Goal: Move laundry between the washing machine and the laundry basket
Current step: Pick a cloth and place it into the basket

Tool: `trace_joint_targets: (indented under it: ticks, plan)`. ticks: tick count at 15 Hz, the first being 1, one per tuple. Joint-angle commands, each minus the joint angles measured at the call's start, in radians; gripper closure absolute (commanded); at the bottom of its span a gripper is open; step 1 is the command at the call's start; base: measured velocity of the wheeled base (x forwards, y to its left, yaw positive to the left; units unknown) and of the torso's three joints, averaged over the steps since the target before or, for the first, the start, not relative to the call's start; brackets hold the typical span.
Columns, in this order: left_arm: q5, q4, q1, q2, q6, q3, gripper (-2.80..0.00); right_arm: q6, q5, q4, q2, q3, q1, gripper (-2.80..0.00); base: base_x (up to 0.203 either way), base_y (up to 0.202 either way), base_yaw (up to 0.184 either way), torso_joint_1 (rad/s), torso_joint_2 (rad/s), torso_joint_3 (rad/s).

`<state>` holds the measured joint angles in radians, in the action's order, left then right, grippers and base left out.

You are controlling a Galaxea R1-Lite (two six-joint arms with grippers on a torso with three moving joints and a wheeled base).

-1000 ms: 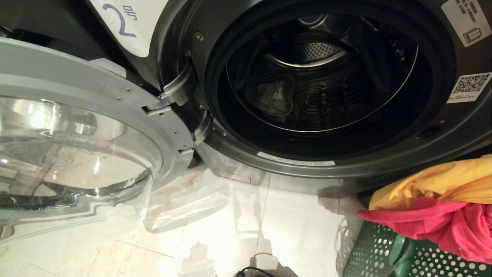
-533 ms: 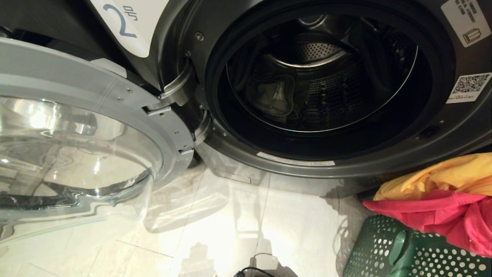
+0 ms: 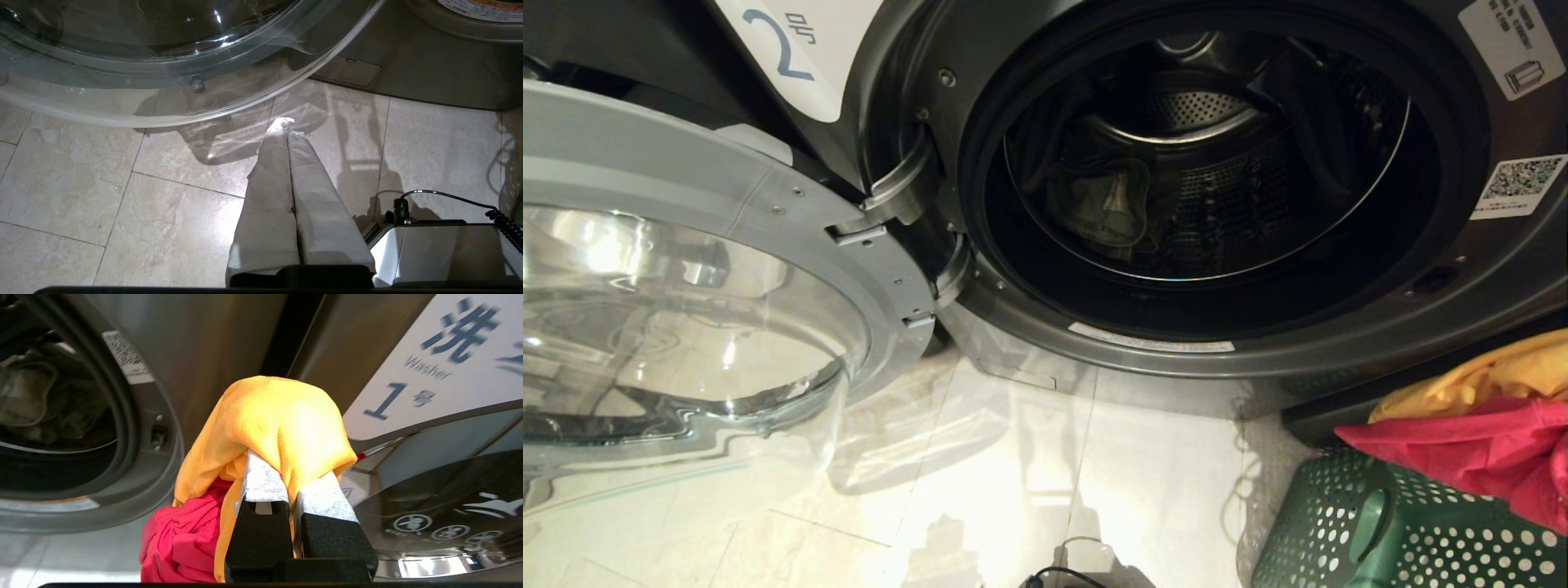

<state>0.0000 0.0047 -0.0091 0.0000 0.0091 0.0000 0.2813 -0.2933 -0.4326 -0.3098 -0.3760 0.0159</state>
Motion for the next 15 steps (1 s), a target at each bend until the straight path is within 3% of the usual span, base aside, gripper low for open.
trace_joint_targets:
  ticks: [1, 10, 15]
  plan:
    - [0.0, 0.0, 0.0, 0.002, 0.0, 0.0, 0.0, 0.004, 0.002, -0.003, -0.002, -0.021, -0.028, 0.0, 0.0, 0.0, 0.0, 0.0, 0.0, 0.0]
    - [0.0, 0.0, 0.0, 0.002, 0.0, 0.0, 0.0, 0.018, -0.013, -0.007, 0.028, -0.071, -0.098, 0.0, 0.0, 0.0, 0.0, 0.0, 0.0, 0.0]
    - [0.0, 0.0, 0.0, 0.002, 0.0, 0.0, 0.0, 0.001, -0.011, 0.045, -0.04, -0.133, -0.239, 0.0, 0.0, 0.0, 0.0, 0.0, 0.0, 0.0]
